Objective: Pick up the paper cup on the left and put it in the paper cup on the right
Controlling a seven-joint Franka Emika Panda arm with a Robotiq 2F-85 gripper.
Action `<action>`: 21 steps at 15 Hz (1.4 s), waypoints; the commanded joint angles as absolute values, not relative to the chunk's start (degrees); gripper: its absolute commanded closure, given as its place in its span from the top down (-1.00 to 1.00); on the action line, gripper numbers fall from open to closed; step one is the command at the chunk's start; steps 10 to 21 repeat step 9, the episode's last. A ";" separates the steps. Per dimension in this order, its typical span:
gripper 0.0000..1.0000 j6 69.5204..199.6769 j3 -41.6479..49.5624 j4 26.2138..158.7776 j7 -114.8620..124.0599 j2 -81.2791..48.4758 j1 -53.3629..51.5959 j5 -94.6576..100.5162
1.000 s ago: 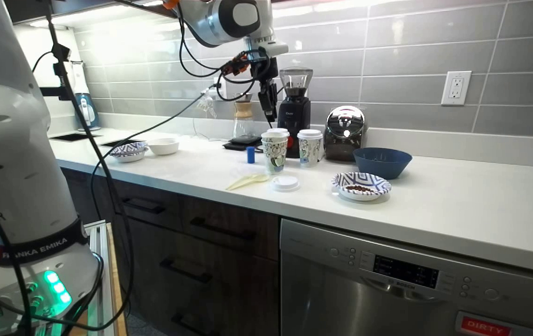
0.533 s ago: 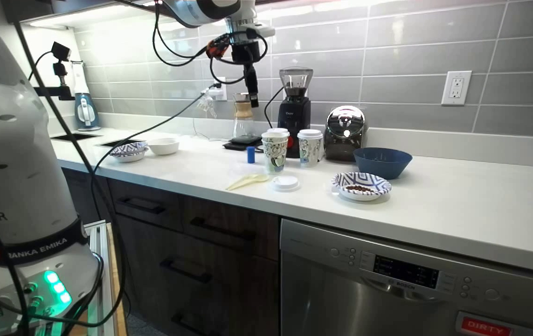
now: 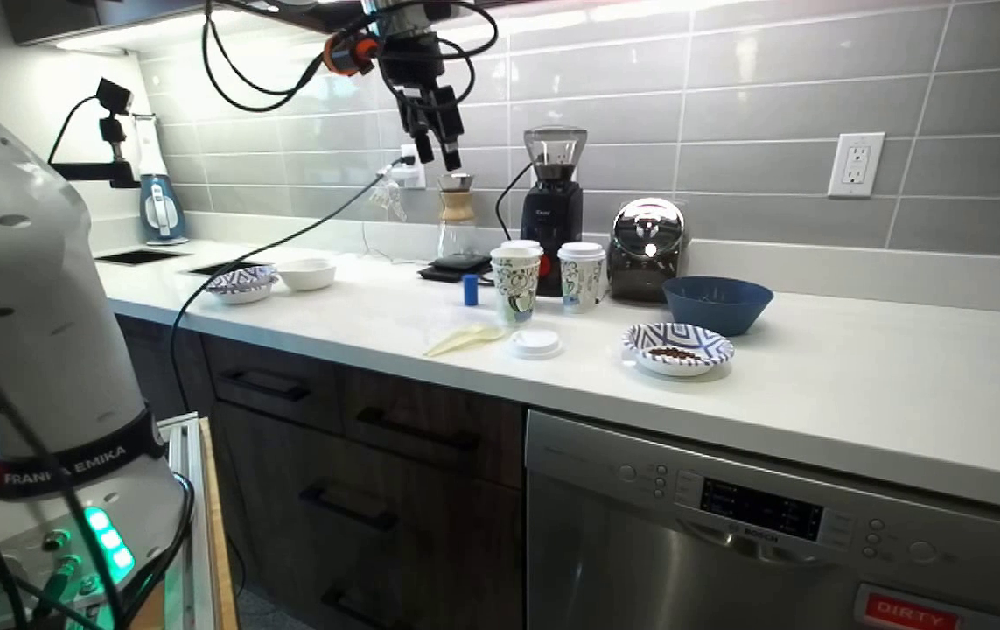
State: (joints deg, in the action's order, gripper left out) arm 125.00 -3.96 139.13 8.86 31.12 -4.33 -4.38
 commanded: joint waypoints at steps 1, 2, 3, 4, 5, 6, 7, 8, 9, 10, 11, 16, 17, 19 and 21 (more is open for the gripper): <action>1.00 120.70 -2.36 143.50 -0.77 44.36 -6.05 -3.63; 1.00 119.93 -1.96 143.55 -3.25 46.69 -6.55 -3.61; 1.00 121.30 -3.46 140.93 0.99 40.28 -4.88 -4.28; 1.00 120.58 -3.35 141.14 0.46 42.34 -4.96 -4.29; 1.00 120.49 -3.36 141.20 0.54 43.00 -4.95 -4.29; 1.00 120.50 -3.36 141.27 0.55 42.86 -4.94 -4.29; 1.00 120.54 -3.37 141.30 0.55 42.28 -4.94 -4.29; 1.00 120.70 -3.36 141.31 0.55 41.50 -4.94 -4.29; 1.00 120.80 -3.36 141.31 0.55 40.91 -4.94 -4.29; 1.00 120.80 -3.36 141.31 0.55 40.91 -4.94 -4.29; 1.00 120.80 -3.36 141.31 0.55 40.91 -4.94 -4.29; 1.00 120.80 -3.36 141.31 0.55 40.91 -4.94 -4.29; 1.00 120.80 -3.36 141.31 0.55 40.91 -4.94 -4.29; 1.00 120.80 -3.36 141.31 0.55 40.91 -4.94 -4.29; 1.00 120.80 -3.36 141.31 0.55 40.91 -4.94 -4.29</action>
